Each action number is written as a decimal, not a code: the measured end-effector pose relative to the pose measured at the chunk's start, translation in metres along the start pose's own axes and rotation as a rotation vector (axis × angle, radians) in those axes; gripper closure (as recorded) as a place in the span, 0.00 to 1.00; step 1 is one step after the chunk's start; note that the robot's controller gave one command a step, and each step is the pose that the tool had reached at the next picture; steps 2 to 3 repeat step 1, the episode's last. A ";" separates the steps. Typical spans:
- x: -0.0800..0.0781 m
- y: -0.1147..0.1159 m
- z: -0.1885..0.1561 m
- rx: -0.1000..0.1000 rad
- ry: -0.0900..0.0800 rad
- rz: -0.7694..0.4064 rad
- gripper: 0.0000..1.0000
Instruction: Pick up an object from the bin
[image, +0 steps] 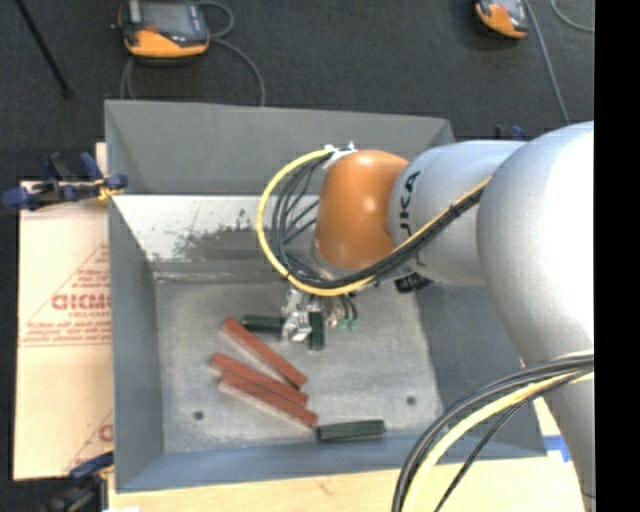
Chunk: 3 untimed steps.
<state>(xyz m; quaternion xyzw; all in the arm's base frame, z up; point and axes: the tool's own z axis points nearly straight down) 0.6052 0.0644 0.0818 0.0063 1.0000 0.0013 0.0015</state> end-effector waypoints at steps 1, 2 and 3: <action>0.016 -0.001 -0.156 0.001 -0.007 0.030 1.00; 0.016 -0.001 -0.156 0.001 -0.007 0.030 1.00; 0.016 -0.001 -0.156 0.001 -0.007 0.030 1.00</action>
Offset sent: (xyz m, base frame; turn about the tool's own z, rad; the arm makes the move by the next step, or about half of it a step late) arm 0.0000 0.0000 0.0000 0.0000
